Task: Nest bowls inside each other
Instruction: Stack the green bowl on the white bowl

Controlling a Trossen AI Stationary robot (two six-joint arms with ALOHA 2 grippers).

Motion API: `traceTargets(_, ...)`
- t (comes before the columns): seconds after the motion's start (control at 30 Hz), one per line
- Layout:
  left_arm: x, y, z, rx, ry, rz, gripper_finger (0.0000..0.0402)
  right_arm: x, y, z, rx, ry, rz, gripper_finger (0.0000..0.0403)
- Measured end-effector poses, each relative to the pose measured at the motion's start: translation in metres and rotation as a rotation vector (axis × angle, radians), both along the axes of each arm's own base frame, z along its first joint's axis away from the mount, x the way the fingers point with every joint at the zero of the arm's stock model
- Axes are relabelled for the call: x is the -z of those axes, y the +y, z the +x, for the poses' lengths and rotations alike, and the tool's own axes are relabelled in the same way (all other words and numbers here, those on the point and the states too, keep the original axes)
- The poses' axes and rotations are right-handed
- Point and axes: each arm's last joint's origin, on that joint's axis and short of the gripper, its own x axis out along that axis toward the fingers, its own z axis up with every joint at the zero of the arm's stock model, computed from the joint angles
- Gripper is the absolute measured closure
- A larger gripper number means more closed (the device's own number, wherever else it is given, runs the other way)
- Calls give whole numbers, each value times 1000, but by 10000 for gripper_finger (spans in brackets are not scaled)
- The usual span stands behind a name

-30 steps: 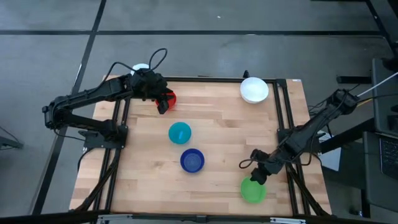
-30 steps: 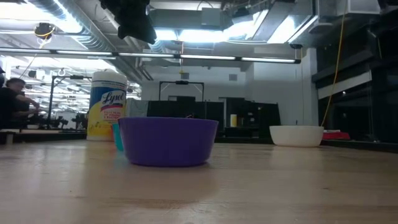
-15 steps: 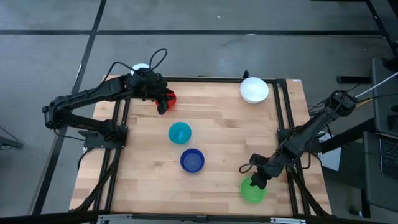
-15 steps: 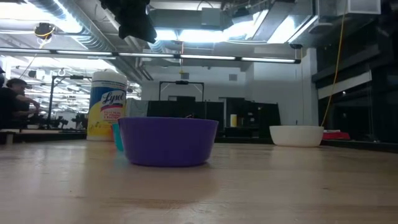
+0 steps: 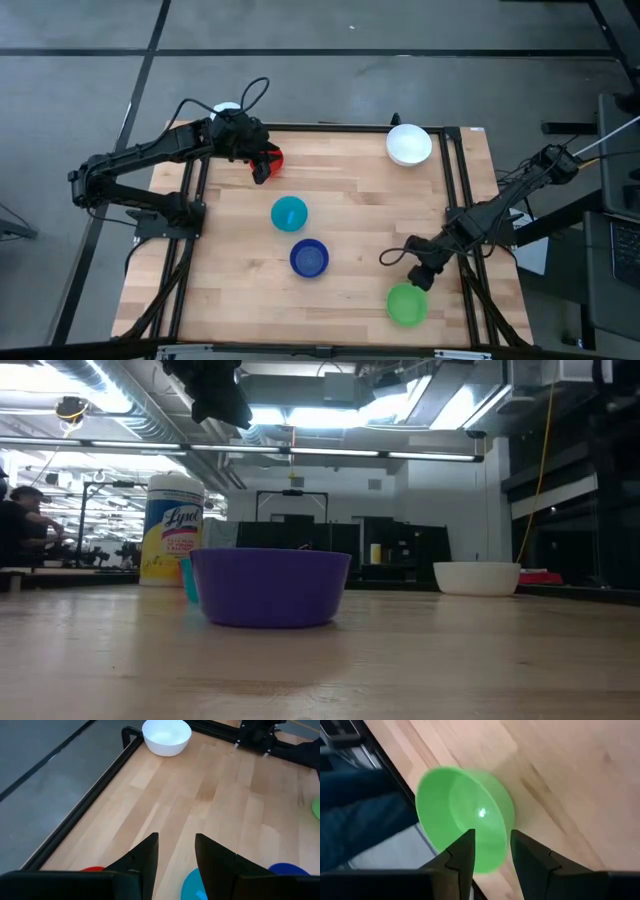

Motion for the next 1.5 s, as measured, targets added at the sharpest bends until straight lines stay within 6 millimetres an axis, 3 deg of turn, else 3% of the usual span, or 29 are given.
traceTargets(0.77,0,0,0,8,8,18,276,10,4,5,14,22,-38,275)
traceTargets(1.3,0,0,0,10,8,17,276,37,18,25,19,18,-54,276)
traceTargets(1.4,0,0,0,11,8,17,276,46,21,29,24,41,-52,297)
traceTargets(1.5,0,0,0,12,9,18,276,53,25,35,31,20,-54,372)
